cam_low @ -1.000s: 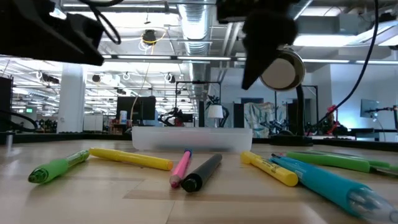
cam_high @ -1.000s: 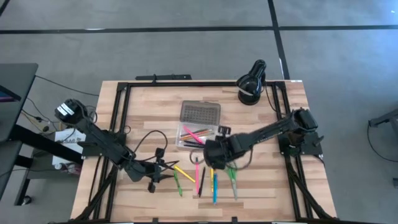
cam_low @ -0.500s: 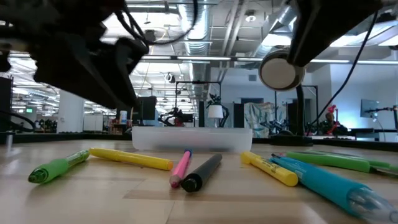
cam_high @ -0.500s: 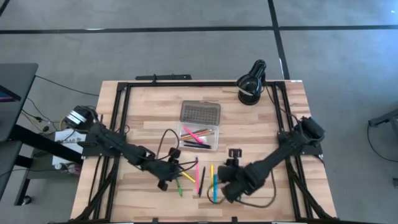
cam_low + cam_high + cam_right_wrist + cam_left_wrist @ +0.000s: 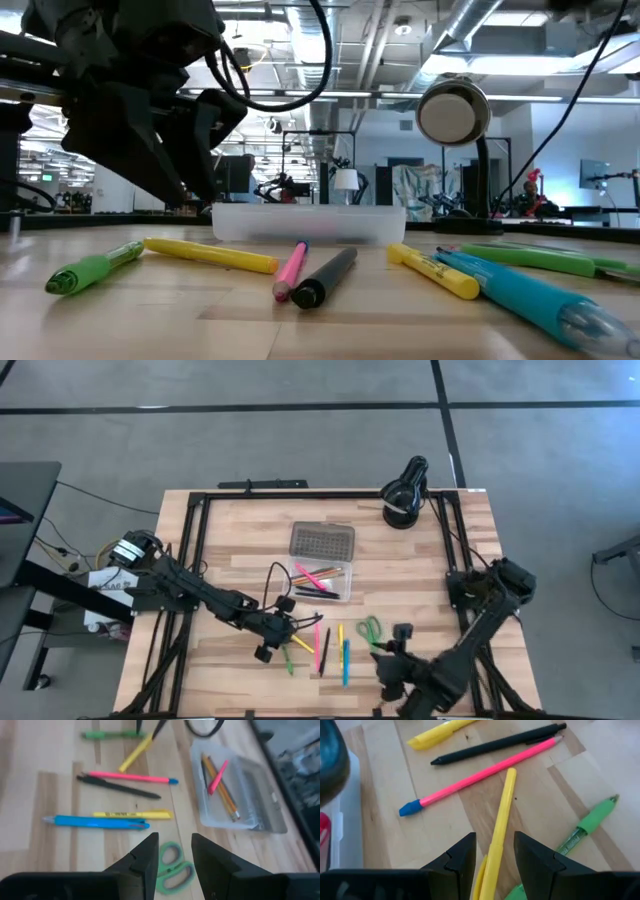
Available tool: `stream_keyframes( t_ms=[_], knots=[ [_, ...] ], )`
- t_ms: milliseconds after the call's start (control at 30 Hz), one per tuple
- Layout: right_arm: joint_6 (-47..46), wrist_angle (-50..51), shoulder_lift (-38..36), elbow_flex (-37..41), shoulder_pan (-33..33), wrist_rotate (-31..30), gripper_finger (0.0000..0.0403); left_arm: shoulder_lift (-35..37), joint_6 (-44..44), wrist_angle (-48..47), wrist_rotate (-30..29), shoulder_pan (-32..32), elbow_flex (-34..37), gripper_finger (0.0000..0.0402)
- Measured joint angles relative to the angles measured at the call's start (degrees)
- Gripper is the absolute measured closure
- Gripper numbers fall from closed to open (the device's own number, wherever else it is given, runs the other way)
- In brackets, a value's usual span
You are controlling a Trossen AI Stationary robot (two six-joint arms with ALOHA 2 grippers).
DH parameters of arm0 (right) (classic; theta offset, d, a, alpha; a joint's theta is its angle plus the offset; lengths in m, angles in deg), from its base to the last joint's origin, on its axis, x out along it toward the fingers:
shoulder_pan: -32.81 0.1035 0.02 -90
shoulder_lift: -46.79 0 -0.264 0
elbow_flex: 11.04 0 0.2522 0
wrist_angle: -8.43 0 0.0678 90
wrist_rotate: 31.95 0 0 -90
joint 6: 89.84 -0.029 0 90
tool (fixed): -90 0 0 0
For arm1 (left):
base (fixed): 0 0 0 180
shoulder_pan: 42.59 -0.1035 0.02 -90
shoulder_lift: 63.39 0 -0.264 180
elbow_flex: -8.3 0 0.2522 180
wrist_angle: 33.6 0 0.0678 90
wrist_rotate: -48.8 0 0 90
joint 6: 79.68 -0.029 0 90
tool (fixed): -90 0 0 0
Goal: Pick & place school supplies into a supply box
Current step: Put the left yellow pen into the transparent supply box
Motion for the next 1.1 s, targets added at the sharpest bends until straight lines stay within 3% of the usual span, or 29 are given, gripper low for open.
stream_keyframes(
  t_ms=[167,333,800,1100],
  knots=[
    [-3.0,0.1,0.0,0.0,4.2,-6.3,0.0291,0.0,-0.5,0.0,0.8,-0.1,0.0,0.0274],
    [-4.7,0.4,0.0,0.0,6.6,-8.7,0.0291,-0.9,-1.2,0.9,0.8,-0.1,0.0,0.0274],
    [-8.7,-0.1,0.0,4.9,6.7,-10.0,0.0292,-7.3,-1.1,4.7,4.9,-3.4,0.0,0.0275],
    [-9.4,-1.0,0.0,7.3,5.9,-9.9,0.0292,-7.3,2.2,-5.3,3.9,-4.5,-3.3,0.0323]
  ],
)
